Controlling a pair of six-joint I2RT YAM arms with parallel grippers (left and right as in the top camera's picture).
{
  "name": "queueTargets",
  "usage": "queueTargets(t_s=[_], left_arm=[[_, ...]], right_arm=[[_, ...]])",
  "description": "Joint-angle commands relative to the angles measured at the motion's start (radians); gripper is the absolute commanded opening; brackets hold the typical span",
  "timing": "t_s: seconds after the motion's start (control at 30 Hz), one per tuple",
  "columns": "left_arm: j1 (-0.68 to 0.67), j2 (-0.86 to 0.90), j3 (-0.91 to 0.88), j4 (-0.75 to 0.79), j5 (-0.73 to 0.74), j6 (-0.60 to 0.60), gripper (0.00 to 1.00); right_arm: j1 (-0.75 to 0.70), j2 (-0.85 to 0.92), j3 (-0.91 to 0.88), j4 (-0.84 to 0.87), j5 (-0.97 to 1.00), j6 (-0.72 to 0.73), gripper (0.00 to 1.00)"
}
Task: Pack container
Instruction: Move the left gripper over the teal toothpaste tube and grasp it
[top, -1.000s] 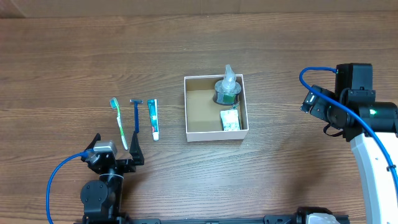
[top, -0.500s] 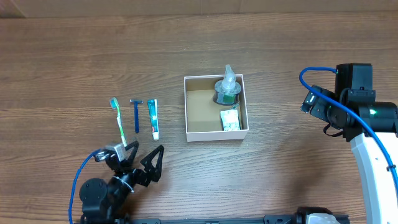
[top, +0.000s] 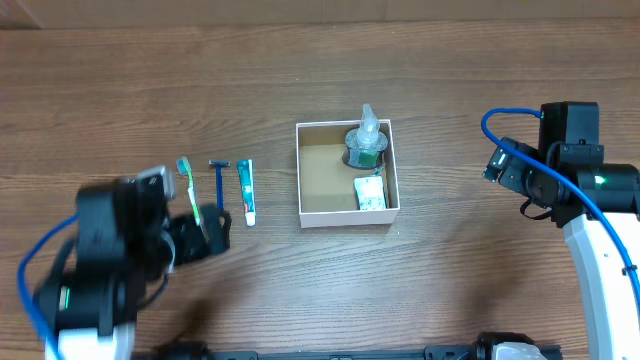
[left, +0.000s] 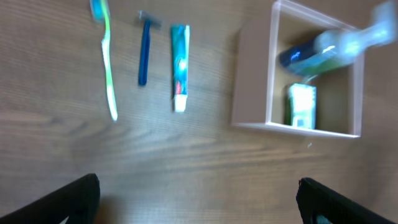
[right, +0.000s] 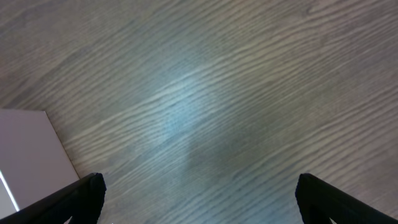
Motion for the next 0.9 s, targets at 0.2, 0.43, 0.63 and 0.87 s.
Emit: queueTargets(t_s=[0.2, 0.43, 0.63, 0.87], left_arm=[[-0.013, 0.535, 0.039, 0.090, 0.152, 0.027, 0.94], [-0.213, 0.597, 0.038, 0.185, -0.267, 0.002, 0.92], [-0.398, 0.599, 0.037, 0.286, -0.448, -0.213, 0.92], [-0.370, 0.599, 0.032, 0.301, -0.435, -0.267, 1.00]], right_arm=[[-0.002, -0.006, 0.021, 0.005, 0.007, 0.002, 1.00], [-0.002, -0.006, 0.021, 0.005, 0.007, 0.002, 1.00], [-0.002, -0.006, 0.021, 0.005, 0.007, 0.002, 1.00], [-0.002, -0.006, 0.021, 0.005, 0.007, 0.002, 1.00]])
